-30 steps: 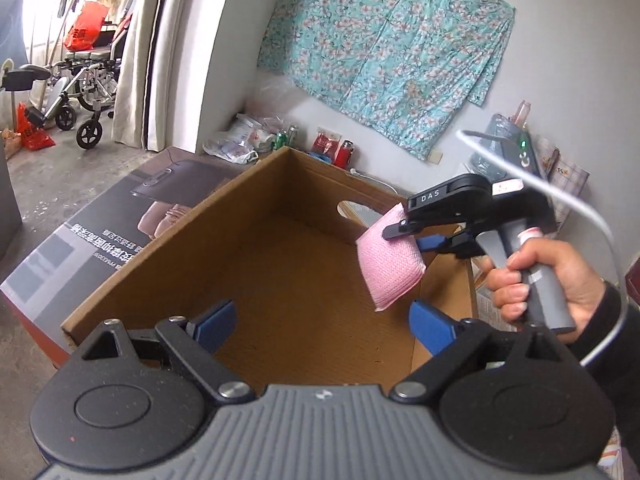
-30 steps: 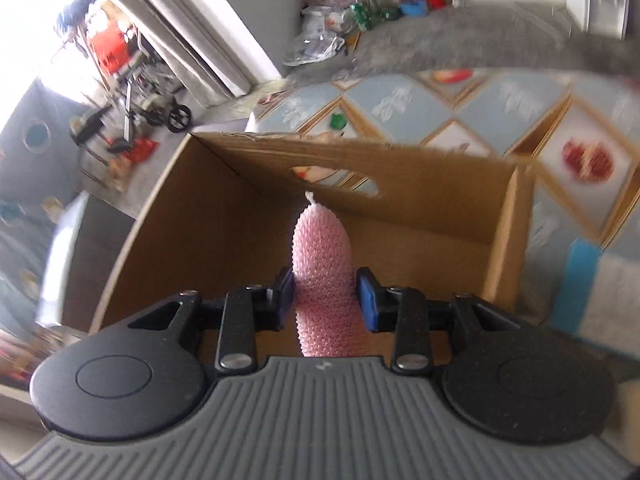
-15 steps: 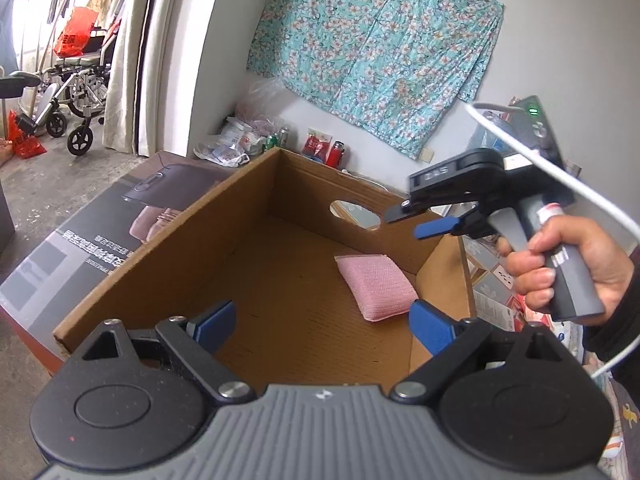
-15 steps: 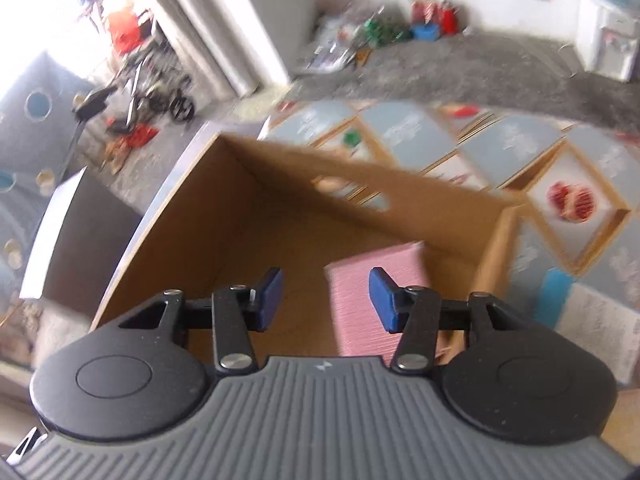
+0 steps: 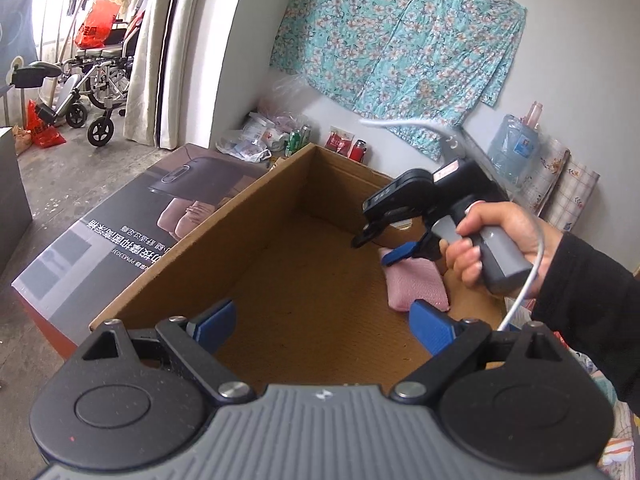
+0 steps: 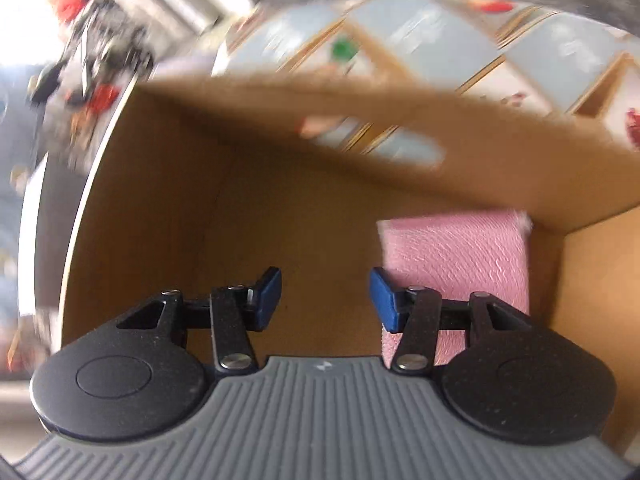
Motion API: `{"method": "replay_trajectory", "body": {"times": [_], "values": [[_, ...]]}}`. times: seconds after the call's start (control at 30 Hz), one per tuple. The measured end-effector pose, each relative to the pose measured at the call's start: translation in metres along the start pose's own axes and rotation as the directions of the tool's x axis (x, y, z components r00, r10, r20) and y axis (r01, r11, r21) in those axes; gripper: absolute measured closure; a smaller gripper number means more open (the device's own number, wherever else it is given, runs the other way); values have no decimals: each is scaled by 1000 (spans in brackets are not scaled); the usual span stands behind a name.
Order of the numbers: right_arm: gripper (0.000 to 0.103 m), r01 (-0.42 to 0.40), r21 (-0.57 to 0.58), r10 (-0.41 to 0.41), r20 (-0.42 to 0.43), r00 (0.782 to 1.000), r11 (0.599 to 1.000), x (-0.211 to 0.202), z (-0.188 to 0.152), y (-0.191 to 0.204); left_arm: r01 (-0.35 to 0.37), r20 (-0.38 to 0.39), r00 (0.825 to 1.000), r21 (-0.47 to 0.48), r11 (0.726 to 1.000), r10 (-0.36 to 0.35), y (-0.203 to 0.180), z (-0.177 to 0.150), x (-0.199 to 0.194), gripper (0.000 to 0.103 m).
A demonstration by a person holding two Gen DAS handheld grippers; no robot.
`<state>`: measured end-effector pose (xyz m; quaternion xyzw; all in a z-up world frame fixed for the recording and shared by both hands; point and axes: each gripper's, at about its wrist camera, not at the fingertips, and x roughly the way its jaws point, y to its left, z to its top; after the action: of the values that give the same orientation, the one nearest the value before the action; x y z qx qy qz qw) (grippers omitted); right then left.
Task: Organize soft objects
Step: 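Move the open right gripper back to the pile of items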
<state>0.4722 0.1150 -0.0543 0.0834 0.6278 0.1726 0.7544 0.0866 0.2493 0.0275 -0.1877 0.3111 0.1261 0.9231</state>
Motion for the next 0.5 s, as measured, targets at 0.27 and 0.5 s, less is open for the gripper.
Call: {"method": "replay_trajectory", "body": {"times": [0.27, 0.5], "values": [[47, 22, -4, -22, 46, 999, 1000, -24, -6, -5, -1, -17, 1000, 1, 1000, 1, -3, -2, 4, 8], [35, -124, -59, 132, 180, 975, 991, -77, -41, -16, 12, -5, 1000, 19, 1000, -12, -13, -3, -4, 8]]}}
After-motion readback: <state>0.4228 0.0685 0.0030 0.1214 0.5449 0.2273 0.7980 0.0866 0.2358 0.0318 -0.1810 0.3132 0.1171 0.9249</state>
